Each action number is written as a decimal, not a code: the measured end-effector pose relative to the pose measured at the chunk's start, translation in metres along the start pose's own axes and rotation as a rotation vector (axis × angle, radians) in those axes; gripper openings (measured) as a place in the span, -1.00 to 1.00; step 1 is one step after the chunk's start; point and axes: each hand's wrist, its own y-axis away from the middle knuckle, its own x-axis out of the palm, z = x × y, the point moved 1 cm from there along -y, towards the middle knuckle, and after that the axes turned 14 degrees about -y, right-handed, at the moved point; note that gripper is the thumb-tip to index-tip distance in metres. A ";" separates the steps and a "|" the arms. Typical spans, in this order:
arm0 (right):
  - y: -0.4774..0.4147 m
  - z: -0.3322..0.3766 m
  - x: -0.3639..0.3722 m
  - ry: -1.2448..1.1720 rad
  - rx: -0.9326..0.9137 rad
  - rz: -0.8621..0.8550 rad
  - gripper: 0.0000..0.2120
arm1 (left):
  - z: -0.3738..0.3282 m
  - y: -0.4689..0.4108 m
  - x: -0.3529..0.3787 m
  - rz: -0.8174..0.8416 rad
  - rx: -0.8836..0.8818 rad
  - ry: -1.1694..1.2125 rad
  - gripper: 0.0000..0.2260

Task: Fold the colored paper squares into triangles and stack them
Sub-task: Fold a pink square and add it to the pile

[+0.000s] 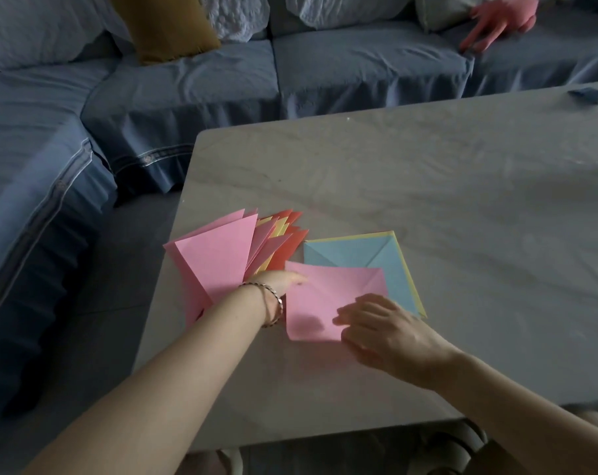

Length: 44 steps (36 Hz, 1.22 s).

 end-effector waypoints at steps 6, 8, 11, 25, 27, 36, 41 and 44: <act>0.019 -0.014 0.000 -0.017 0.125 0.098 -0.72 | 0.009 -0.005 -0.013 -0.146 0.133 -0.110 -0.76; 0.024 -0.023 -0.002 -0.046 0.226 0.075 -0.67 | 0.009 -0.001 -0.016 -0.154 0.175 -0.100 -0.75; 0.028 -0.031 -0.008 -0.157 0.326 -0.011 -0.75 | 0.006 0.006 -0.024 -0.252 0.249 -0.151 -0.86; -0.025 0.000 -0.041 -0.586 0.499 -0.351 -0.79 | -0.024 0.071 -0.013 -0.282 0.735 -0.499 -0.81; -0.028 0.002 -0.043 -0.651 0.584 -0.441 -0.71 | -0.024 0.079 -0.008 -0.260 0.744 -0.487 -0.80; -0.034 0.008 -0.041 -0.724 0.707 -0.505 -0.78 | -0.020 0.093 0.000 -0.152 0.742 -0.374 -0.87; -0.034 0.015 -0.042 -0.786 0.712 -0.471 -0.78 | -0.014 0.098 0.003 -0.116 0.752 -0.392 -0.83; -0.034 0.018 -0.043 -0.795 0.720 -0.550 -0.78 | -0.011 0.100 0.006 -0.121 0.771 -0.360 -0.84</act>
